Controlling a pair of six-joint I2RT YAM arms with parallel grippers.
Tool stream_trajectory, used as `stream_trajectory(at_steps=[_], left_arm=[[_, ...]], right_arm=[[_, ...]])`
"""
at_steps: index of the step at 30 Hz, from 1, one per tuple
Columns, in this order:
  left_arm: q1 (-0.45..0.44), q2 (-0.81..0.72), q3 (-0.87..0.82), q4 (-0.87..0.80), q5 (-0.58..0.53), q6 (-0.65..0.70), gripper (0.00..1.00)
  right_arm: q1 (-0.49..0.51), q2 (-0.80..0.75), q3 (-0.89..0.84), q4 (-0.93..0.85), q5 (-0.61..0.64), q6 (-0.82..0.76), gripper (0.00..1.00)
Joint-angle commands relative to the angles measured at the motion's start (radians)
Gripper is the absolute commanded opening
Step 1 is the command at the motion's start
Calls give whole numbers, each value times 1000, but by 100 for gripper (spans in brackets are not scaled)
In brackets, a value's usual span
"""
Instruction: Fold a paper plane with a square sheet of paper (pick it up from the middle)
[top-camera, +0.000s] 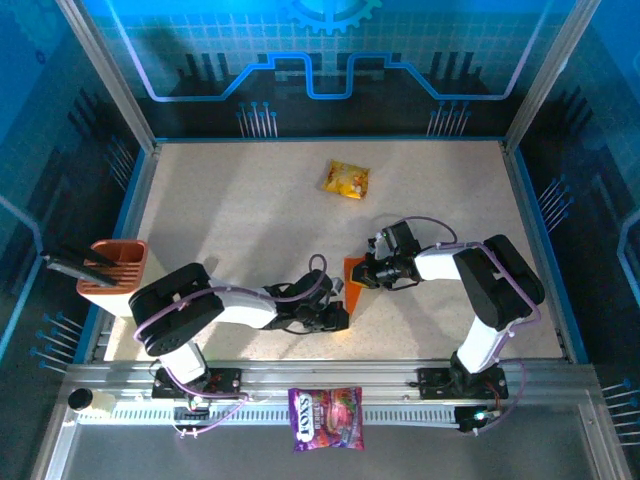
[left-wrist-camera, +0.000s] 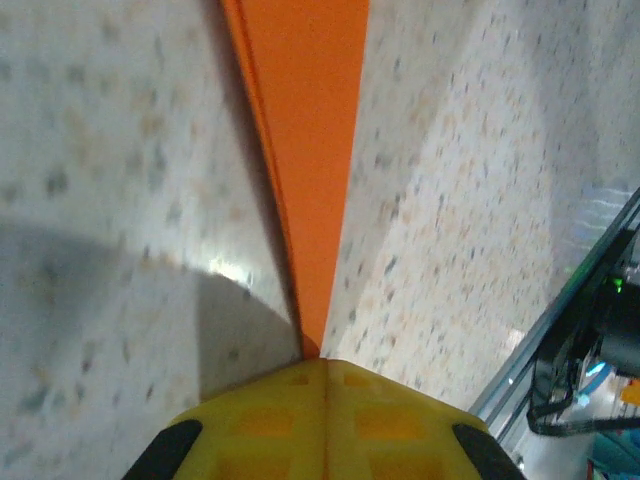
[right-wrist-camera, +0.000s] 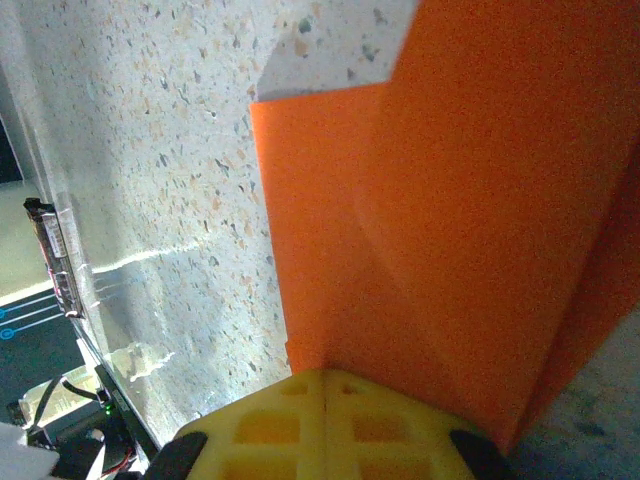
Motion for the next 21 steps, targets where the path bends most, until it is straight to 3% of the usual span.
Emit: stream_trajectory(at_steps=[1,8,16,21], left_arm=[[-32,-43,-63,-121,41,-10,7],[31,-149,-34,-46,39,-11,7],[139,-11,102,38,61,-35,5],[153,68,174,6,57,-9,6]], right_arm=[[-10,59,-36,-117,130,-11,6],[-6,25,-86,-67,119,63,7],[15,-22,-130,-23,147,151,8],[19,-19,-144,8,136,176,8]])
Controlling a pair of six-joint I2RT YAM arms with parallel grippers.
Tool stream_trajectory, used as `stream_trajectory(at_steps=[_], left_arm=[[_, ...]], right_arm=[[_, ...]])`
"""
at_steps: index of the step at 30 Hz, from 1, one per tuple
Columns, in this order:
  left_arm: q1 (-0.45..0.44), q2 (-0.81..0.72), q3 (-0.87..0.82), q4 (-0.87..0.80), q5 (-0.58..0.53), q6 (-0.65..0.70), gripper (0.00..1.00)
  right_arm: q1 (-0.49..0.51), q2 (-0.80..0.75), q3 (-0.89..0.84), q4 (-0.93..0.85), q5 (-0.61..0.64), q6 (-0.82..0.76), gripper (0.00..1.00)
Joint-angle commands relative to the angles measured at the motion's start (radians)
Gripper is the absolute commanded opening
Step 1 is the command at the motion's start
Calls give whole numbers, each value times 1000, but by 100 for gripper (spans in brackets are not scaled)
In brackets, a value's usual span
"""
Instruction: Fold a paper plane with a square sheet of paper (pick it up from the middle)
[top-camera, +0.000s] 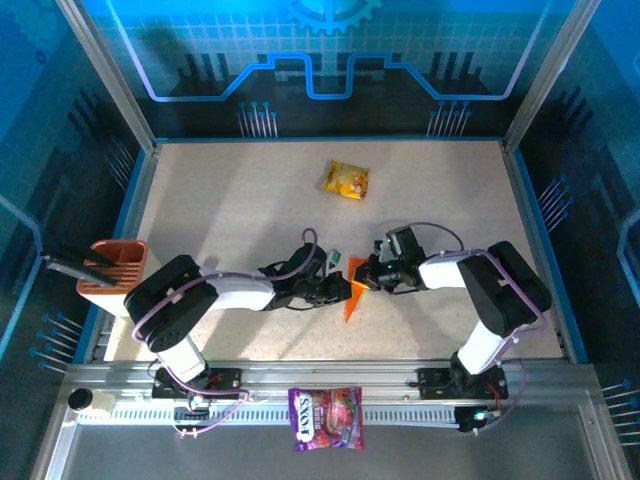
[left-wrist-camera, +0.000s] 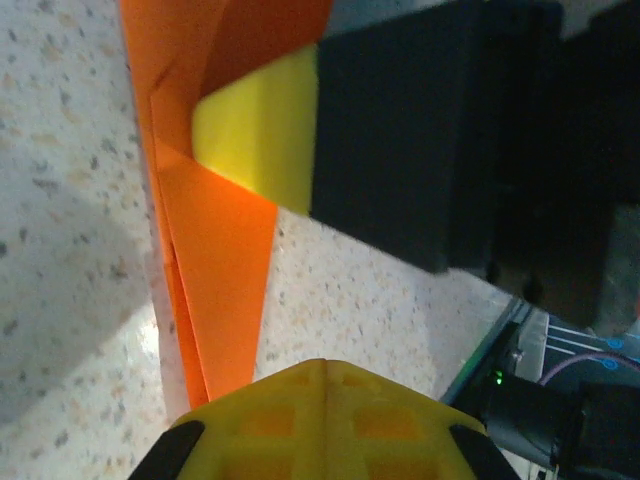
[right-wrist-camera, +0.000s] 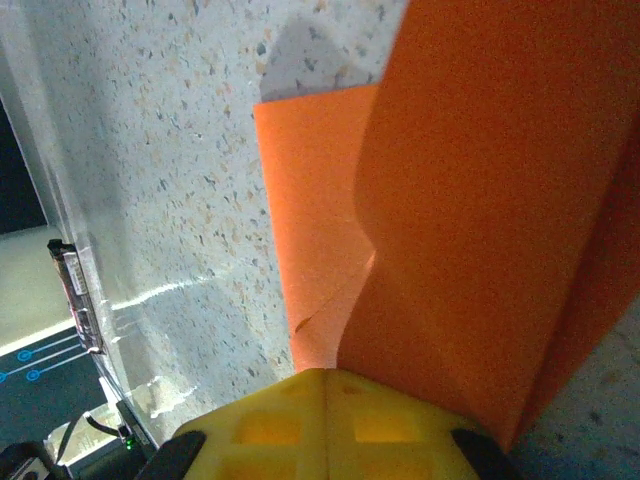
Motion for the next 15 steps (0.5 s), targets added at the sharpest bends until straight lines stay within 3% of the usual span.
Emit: stream_trajectory(at_steps=[1,15], left_arm=[[3,51,55,-33,9,19,6],[6,189,131,-133,-41,97,6]], right_arm=[[17,35,-52,-113,83,44,8],[24,23,-56,-90,62,44,8]])
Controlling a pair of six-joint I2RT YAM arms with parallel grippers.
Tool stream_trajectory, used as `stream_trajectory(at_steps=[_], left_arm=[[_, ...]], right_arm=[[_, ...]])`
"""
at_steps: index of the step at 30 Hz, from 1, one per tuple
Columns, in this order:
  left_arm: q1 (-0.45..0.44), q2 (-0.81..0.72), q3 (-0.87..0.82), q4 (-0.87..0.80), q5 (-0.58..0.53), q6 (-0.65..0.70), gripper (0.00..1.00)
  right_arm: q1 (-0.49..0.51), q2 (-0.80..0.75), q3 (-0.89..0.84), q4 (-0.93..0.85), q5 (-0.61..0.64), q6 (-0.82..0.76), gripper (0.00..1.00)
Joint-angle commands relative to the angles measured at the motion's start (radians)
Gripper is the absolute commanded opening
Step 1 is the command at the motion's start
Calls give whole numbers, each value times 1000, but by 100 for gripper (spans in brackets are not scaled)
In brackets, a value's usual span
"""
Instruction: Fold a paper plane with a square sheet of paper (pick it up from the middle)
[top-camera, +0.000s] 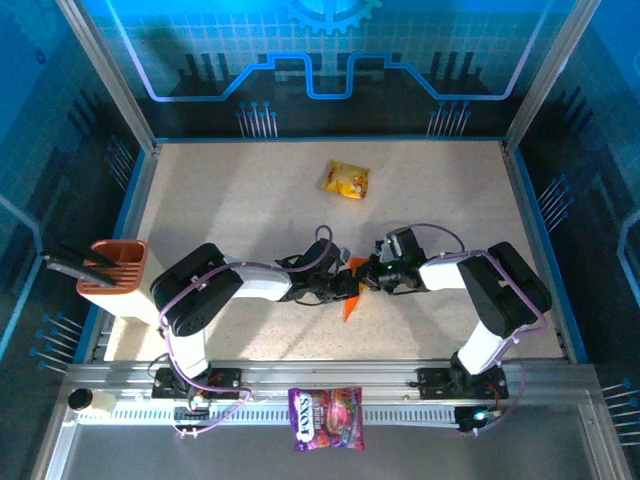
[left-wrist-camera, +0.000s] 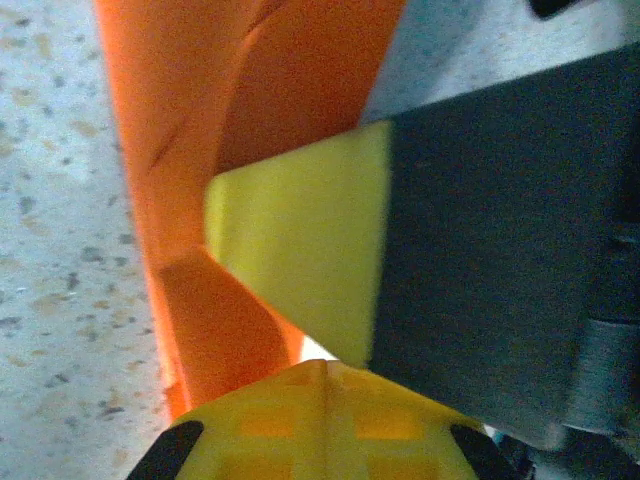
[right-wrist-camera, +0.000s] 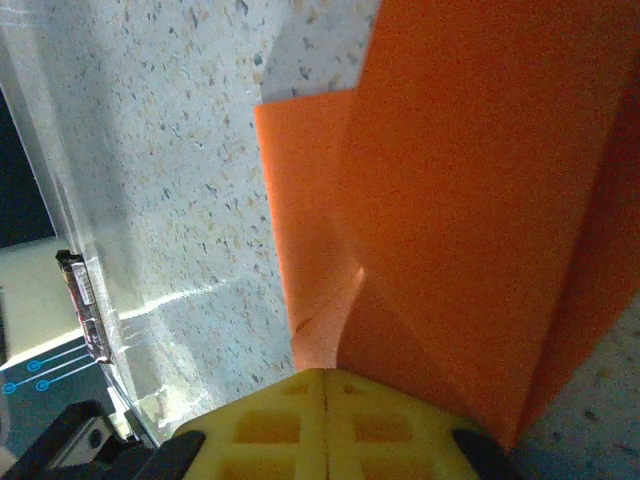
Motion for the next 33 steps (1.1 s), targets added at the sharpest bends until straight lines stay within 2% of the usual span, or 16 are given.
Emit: stream_trajectory(at_steps=[1,9,12,14,19,23,25,28,33], left_arm=[[5,48,1,-72,-22,45,5],[-7,3,-137,-132,-14,84,1],[-6,-28,-173,-171,-4,134,0],[-4,-42,-181,-201,-7,158,0],[4,-43,-177,-207,-2,172,0],[5,-42,-164,-204,-4,166,0],[7,-40,-162,-204,-6,163,0],[7,-43,-164,-205,-5,163,0],[8,-50,-172,-223,-7,174,0]], right_arm=[[19,25,-40,-123,48,10,9],[-18,-61,63,-255,59,-127,13],[-59,-109,68,-249,34,-181,14],[-77,-127,66,-238,0,-210,11],[-19,-148,52,-194,-49,-248,8],[58,-109,57,-197,0,-236,6],[66,-65,55,-191,5,-227,3],[46,-24,47,-186,17,-228,3],[-62,13,51,-205,15,-273,3]])
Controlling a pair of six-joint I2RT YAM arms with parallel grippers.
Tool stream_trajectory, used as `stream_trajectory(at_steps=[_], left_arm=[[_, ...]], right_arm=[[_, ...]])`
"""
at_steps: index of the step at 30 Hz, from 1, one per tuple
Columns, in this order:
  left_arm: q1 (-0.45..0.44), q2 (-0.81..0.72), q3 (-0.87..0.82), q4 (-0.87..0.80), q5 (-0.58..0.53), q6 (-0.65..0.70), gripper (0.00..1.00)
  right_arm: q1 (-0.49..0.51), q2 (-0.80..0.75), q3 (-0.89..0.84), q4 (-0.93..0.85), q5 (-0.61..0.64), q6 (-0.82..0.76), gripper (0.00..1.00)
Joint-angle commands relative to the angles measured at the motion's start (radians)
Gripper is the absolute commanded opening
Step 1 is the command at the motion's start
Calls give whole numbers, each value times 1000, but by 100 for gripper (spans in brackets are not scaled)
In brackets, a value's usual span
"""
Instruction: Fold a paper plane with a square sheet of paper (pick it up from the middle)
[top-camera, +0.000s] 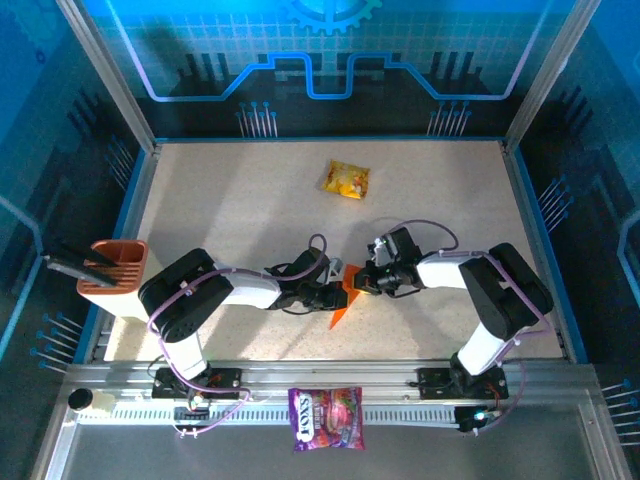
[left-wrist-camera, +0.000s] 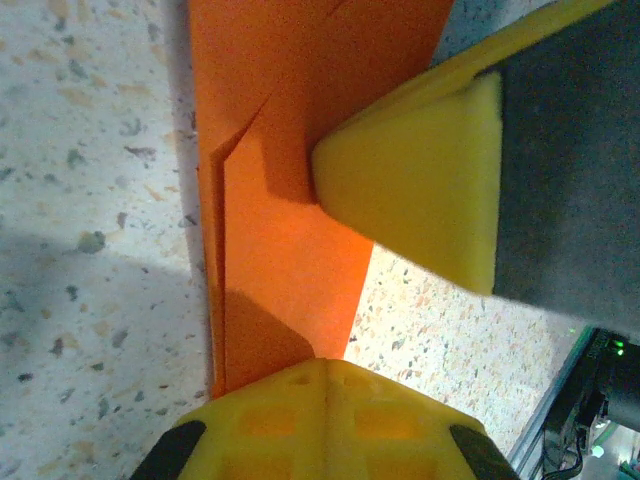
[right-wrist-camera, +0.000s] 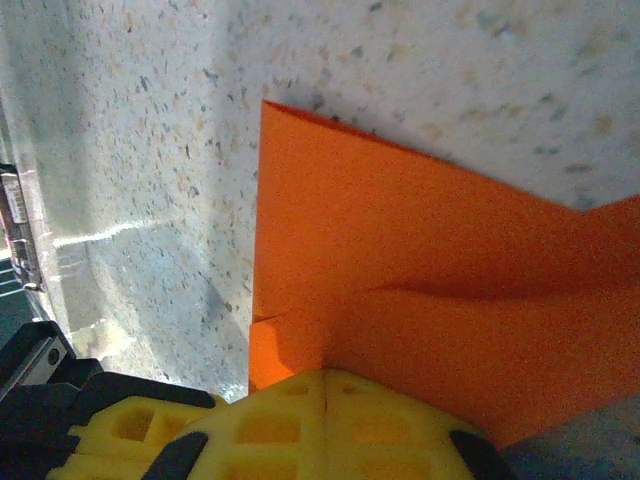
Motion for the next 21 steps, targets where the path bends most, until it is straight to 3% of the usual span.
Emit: stream_trajectory(at_steps=[1,12,21], left_arm=[[5,30,-43,-219,-25,37,0],[5,39,-47,-213,-20,32,0],[7,43,-37,-209,-20,31,0]], right_arm=[[-97,33,7,-25,29,-49,3],[-303,54,48,-46,-33,-84,4],[-266,-138,66,-106,-43,-94,6]])
